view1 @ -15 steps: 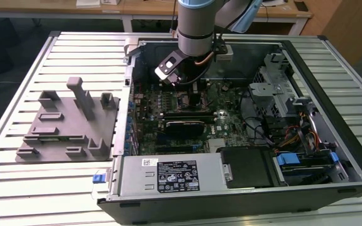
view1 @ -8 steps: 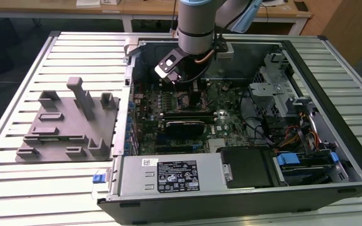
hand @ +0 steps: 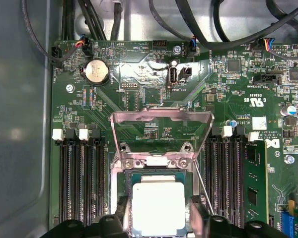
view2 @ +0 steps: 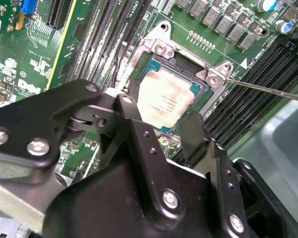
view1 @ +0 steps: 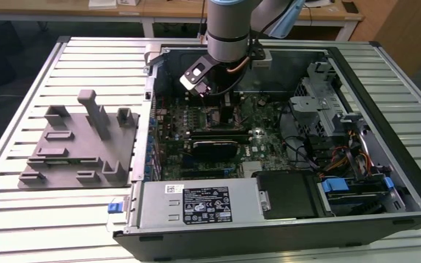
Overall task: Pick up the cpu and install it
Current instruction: 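Place the cpu into insertion slot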
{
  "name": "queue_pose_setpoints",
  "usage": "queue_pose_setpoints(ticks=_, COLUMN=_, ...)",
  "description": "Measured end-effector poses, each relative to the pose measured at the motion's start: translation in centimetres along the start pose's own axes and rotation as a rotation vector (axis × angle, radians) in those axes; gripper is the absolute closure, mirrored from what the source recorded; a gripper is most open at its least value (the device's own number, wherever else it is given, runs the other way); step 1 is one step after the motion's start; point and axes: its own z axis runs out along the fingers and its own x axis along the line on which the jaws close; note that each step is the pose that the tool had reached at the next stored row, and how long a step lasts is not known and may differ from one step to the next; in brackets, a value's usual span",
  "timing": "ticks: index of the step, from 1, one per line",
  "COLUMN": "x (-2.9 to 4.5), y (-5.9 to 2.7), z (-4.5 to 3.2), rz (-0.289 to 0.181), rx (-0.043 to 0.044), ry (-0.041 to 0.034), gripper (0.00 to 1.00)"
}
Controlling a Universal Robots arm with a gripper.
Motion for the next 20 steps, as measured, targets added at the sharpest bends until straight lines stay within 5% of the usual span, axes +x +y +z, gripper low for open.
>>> queue_pose_setpoints(ticks=12, x=0.00, y=0.00, z=-0.03, rz=0.000, rx=0.0001, ry=-0.0001, gripper=0.89)
queue_pose_setpoints(ticks=20, x=-0.02, y=0.00, z=0.10, rz=0.000, rx=0.0001, ry=0.0044, gripper=0.89)
